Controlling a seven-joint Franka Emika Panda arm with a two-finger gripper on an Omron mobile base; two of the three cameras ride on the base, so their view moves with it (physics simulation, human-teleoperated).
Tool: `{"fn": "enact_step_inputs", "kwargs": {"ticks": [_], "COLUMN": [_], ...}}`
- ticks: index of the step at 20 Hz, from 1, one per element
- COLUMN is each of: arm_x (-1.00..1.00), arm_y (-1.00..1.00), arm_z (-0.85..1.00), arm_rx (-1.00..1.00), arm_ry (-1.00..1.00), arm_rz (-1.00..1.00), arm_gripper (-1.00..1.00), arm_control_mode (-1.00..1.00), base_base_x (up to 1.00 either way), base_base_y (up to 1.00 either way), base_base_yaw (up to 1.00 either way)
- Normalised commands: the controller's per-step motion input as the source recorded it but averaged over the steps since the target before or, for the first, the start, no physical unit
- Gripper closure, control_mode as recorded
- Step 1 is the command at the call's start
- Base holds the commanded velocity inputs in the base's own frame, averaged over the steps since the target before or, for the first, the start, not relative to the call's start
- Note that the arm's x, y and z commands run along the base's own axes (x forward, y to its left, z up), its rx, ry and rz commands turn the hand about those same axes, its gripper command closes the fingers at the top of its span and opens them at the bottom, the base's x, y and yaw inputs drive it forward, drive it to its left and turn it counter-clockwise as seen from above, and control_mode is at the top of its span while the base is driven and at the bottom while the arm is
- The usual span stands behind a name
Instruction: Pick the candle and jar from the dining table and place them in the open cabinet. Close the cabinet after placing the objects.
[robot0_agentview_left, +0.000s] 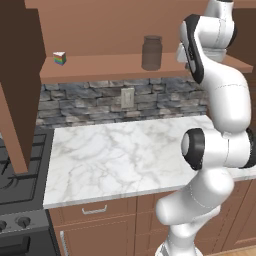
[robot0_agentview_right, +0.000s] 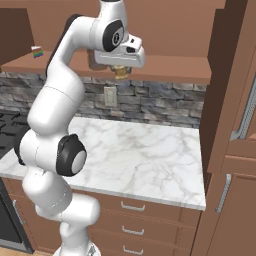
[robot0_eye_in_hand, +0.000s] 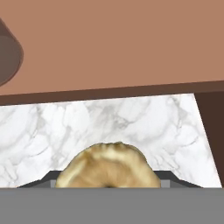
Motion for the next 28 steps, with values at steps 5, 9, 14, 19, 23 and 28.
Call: {"fn": "enact_step_inputs", "kwargs": {"ticks": [5,9,14,19,23,28], "arm_x": [0.22,0.15,0.19,0.32,0.38,0.38], "arm_y": [0.0,-0.02,-0.02,-0.01,0.0,0.0], "arm_z": [-0.14,-0.21,-0.17,-0.06,0.0,0.0], "arm_rx": [0.0,0.0,0.0,0.0,0.0,0.0], "arm_ry": [-0.06,-0.1,-0.09,-0.07,-0.01,0.0], "arm_rz": [0.0,0.0,0.0,0.0,0.0,0.0], "arm_gripper": [1.0,1.0,1.0,1.0,1.0,1.0], "arm_control_mode": [-1.0,-1.0,-1.0,-1.0,-1.0,-1.0], "base_base_x": [0.0,0.0,0.0,0.0,0.0,0.0], "base_base_y": [0.0,0.0,0.0,0.0,0.0,0.0], "base_base_yaw": [0.0,0.0,0.0,0.0,0.0,0.0]}}
